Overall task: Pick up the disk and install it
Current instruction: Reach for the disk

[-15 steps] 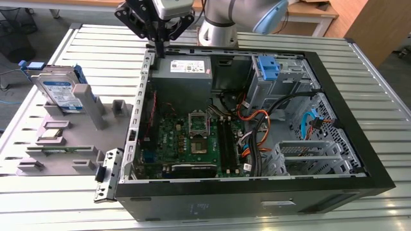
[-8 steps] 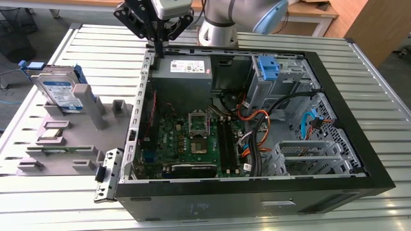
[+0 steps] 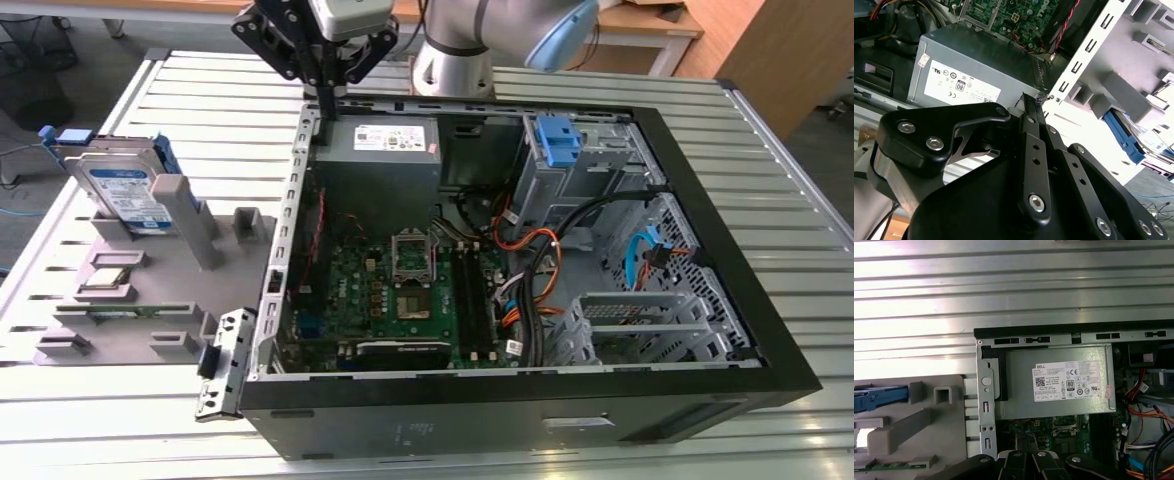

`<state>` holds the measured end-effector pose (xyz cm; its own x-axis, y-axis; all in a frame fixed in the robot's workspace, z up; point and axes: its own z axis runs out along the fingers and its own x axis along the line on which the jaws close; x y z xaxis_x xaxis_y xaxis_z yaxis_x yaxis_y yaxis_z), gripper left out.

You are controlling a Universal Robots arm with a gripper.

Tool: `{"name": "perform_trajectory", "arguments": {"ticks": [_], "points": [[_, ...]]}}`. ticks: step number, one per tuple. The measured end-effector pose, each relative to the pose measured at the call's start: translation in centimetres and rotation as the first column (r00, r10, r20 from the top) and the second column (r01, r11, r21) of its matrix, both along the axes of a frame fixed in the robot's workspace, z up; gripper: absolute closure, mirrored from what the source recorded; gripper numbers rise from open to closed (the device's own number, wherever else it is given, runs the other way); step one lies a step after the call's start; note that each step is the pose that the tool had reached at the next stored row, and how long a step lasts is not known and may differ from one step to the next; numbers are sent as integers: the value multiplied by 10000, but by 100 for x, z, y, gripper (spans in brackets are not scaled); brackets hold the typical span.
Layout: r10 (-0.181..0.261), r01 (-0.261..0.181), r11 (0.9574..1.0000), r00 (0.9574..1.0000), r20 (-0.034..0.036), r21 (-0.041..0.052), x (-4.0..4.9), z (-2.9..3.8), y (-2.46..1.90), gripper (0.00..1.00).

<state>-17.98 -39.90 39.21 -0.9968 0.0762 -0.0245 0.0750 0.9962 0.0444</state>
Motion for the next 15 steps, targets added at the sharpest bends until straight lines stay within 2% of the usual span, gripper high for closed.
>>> {"name": "perform_trajectory", "arguments": {"ticks": [8,15], "points": [[0,0,10000,10000,0,0,-42,0,0,90],[0,0,10000,10000,0,0,-45,0,0,90]]}}
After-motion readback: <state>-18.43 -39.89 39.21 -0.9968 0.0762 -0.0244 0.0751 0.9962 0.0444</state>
